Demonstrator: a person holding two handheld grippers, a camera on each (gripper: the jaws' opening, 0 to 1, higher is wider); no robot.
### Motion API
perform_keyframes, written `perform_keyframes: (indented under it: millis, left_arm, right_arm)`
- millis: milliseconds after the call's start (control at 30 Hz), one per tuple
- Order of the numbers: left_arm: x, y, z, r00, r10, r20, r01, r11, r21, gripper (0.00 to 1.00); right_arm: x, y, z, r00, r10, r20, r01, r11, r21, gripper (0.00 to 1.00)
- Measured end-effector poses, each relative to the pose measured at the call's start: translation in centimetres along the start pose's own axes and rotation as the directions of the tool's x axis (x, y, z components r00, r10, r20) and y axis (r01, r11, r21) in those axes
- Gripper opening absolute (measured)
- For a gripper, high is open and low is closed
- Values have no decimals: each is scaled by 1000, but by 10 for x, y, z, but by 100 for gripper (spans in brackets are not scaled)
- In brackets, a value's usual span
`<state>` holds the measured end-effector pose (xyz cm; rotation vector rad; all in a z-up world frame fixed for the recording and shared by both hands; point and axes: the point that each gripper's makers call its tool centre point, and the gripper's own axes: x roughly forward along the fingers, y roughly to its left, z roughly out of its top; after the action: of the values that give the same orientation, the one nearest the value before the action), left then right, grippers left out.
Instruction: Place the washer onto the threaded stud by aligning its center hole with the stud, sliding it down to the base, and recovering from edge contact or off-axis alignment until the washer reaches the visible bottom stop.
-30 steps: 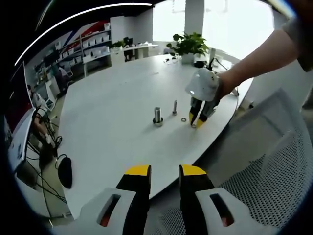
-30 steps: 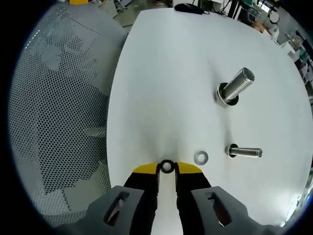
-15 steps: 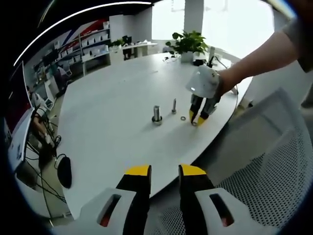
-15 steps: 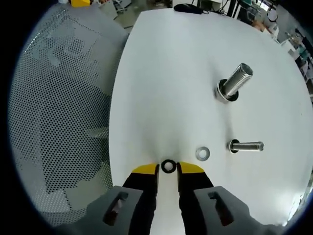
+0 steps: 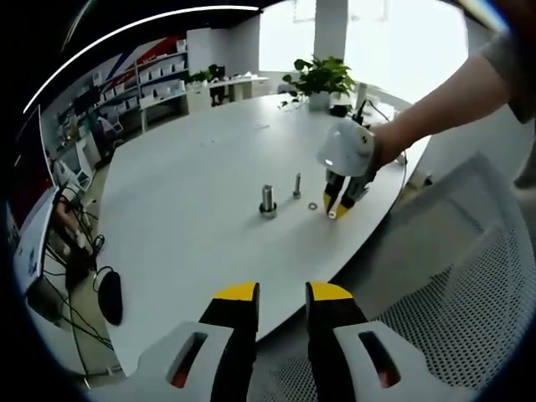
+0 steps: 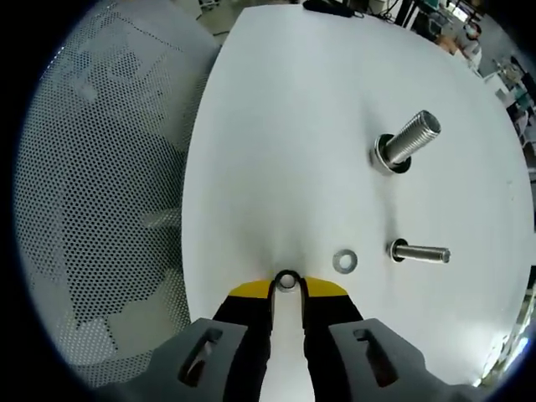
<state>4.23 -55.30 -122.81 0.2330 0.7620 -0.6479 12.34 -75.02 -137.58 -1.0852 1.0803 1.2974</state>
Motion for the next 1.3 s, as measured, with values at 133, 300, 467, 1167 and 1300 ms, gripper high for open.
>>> perform_keyframes:
  millis: [133, 300, 467, 1167, 1300]
  left_arm:
    - [-1, 0, 1, 1000, 2, 9, -2, 1000, 0, 20]
    - [-2, 2, 2, 1000, 9, 17, -9, 1000, -6, 20]
    - [-2, 1, 3, 1000, 7, 22, -7, 1000, -4, 20]
    - [-2, 1, 3, 1000, 4, 19, -4, 1000, 1, 20]
    - [-2, 1, 3, 1000, 4, 20, -4, 1000, 2, 20]
  right_arm:
    - [0, 0, 0, 1000, -13, 0, 13, 999, 33, 14]
    - [-2, 0, 0, 997, -23, 70, 14, 993, 119, 13]
    - [-4, -2, -3, 995, -35, 93, 18, 983, 183, 13]
    - [-73, -75, 18, 942, -228, 245, 145, 938, 315, 13]
    - [-73, -82, 27, 938, -241, 248, 167, 943, 287, 13]
